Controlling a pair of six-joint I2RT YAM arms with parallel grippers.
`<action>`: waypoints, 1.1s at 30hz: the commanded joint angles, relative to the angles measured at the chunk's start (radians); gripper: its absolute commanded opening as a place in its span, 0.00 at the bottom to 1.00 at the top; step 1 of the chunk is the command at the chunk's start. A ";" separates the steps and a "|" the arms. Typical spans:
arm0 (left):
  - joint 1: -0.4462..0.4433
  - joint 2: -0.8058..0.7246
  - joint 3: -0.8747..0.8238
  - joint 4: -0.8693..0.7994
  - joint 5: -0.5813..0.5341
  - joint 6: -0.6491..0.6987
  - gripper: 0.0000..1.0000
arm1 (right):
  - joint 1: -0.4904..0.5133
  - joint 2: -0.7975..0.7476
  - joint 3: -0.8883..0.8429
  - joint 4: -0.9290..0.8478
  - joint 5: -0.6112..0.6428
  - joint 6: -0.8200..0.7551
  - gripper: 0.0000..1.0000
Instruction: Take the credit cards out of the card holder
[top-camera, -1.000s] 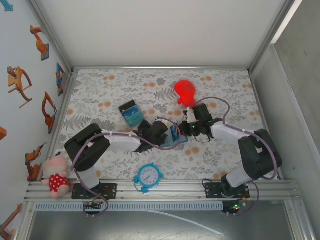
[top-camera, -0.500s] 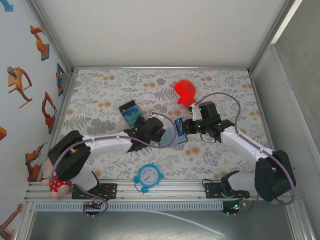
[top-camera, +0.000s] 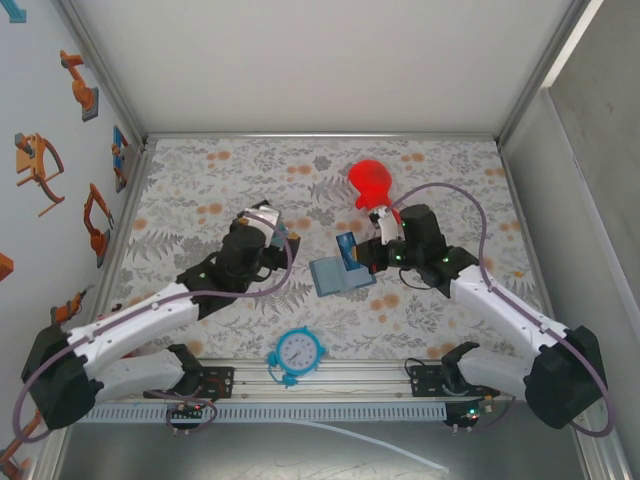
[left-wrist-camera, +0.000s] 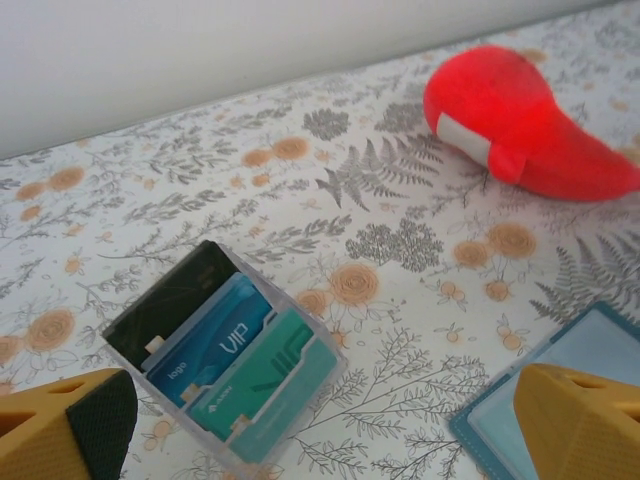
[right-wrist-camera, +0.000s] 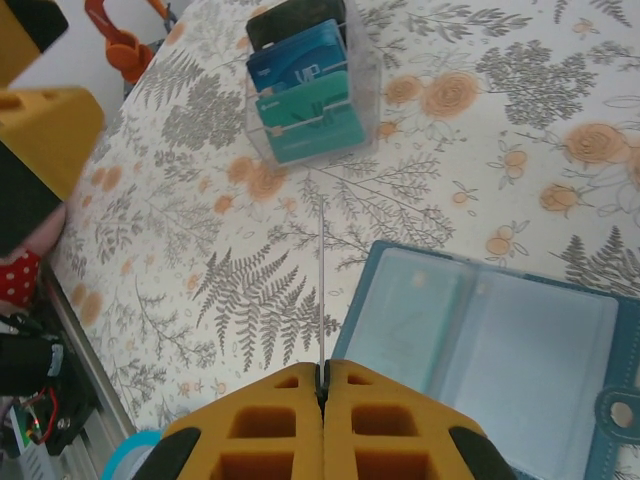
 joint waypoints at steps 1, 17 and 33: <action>0.018 -0.099 -0.031 -0.042 0.046 -0.017 0.97 | 0.028 -0.004 0.049 -0.003 0.005 -0.042 0.00; 0.172 -0.405 -0.148 -0.123 0.249 -0.030 0.97 | 0.157 0.123 0.167 -0.043 0.055 -0.100 0.00; 0.292 -0.218 -0.058 -0.076 0.762 0.177 0.97 | 0.201 0.147 0.195 -0.050 0.067 -0.112 0.00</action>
